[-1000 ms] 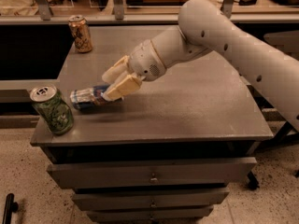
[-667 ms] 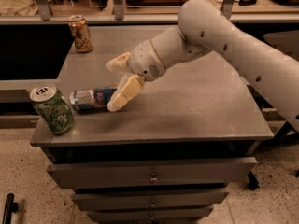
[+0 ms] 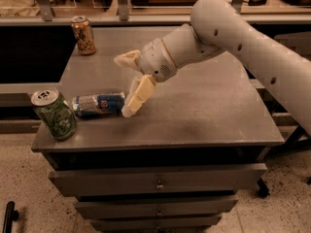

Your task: Move redbull can near green can

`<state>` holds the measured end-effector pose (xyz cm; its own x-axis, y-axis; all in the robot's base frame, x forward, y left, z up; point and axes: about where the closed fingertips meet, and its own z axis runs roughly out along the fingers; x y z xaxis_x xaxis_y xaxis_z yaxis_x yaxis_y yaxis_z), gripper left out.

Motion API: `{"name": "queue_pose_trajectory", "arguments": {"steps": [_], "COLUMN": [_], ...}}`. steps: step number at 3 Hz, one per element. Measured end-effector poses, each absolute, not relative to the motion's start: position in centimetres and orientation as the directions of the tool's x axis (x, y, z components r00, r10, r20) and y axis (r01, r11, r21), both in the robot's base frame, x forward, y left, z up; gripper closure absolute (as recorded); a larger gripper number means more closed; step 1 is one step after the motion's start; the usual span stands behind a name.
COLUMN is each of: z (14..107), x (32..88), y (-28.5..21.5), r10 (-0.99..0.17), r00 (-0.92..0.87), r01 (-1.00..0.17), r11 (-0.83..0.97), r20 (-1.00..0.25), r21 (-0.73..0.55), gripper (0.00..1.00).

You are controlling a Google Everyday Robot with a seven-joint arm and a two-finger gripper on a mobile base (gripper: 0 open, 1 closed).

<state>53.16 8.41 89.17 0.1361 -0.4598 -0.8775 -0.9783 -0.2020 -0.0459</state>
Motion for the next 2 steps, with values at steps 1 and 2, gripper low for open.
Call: {"name": "queue_pose_trajectory", "arguments": {"steps": [1, 2], "z": [91.1, 91.15], "x": [53.05, 53.05], "y": [5.5, 5.33], "r10": [-0.454, -0.453], "r00": [0.192, 0.195], "r01": [-0.974, -0.973], "r11": [-0.198, -0.199], "r20": [-0.87, -0.87], "r21": [-0.111, -0.115], "gripper": [0.0, 0.0]}}
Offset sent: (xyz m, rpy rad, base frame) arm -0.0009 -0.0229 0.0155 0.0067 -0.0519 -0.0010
